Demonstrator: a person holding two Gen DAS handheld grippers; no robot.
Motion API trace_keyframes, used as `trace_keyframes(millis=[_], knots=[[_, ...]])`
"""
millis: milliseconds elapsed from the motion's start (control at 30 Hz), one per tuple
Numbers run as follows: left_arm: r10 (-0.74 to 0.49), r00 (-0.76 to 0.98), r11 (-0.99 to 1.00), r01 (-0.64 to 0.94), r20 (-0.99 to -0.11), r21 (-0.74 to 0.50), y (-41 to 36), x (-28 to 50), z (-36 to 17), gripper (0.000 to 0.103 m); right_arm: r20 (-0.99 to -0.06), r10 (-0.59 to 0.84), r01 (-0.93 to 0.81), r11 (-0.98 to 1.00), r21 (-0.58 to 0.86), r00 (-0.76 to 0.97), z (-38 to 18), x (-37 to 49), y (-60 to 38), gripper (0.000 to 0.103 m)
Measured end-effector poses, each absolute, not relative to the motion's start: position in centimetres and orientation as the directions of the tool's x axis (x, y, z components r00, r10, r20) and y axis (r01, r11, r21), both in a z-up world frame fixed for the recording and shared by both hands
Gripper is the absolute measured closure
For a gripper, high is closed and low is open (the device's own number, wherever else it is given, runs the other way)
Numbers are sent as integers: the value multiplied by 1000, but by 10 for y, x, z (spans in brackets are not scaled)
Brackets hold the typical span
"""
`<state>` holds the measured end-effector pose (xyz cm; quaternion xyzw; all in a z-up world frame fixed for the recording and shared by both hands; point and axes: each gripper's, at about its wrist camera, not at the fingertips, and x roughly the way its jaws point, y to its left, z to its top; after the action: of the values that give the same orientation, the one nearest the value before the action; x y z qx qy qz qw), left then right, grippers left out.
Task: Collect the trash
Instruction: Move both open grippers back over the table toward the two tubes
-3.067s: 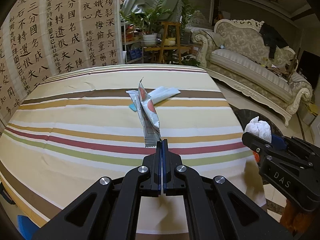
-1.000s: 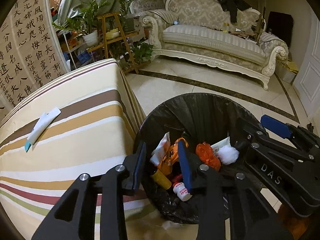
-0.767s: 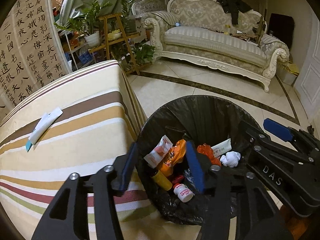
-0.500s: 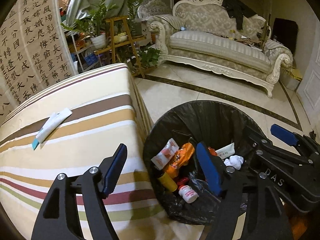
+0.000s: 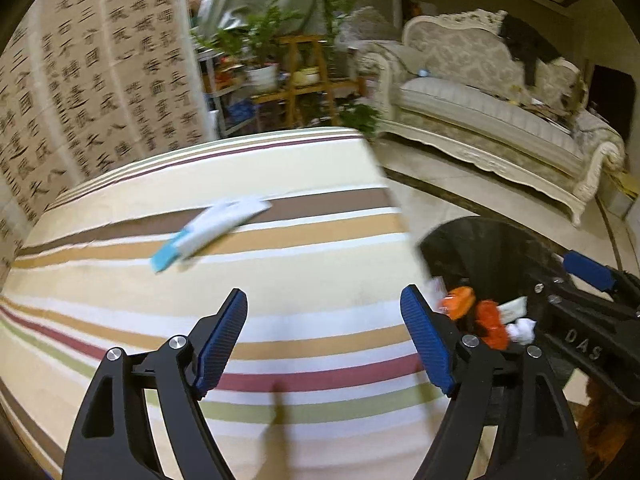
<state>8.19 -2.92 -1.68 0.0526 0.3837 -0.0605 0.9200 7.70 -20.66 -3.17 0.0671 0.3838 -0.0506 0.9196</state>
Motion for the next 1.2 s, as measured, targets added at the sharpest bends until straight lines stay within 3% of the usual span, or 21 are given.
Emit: trace_keyframes(millis=[567, 1200], knots=[[135, 687, 989, -135, -714, 57, 127, 87, -21, 26, -726, 138, -98, 990, 98, 674, -15, 124, -60, 32], [179, 656, 977, -204, -733, 56, 187, 107, -29, 26, -766, 123, -131, 990, 50, 630, -32, 187, 27, 32]])
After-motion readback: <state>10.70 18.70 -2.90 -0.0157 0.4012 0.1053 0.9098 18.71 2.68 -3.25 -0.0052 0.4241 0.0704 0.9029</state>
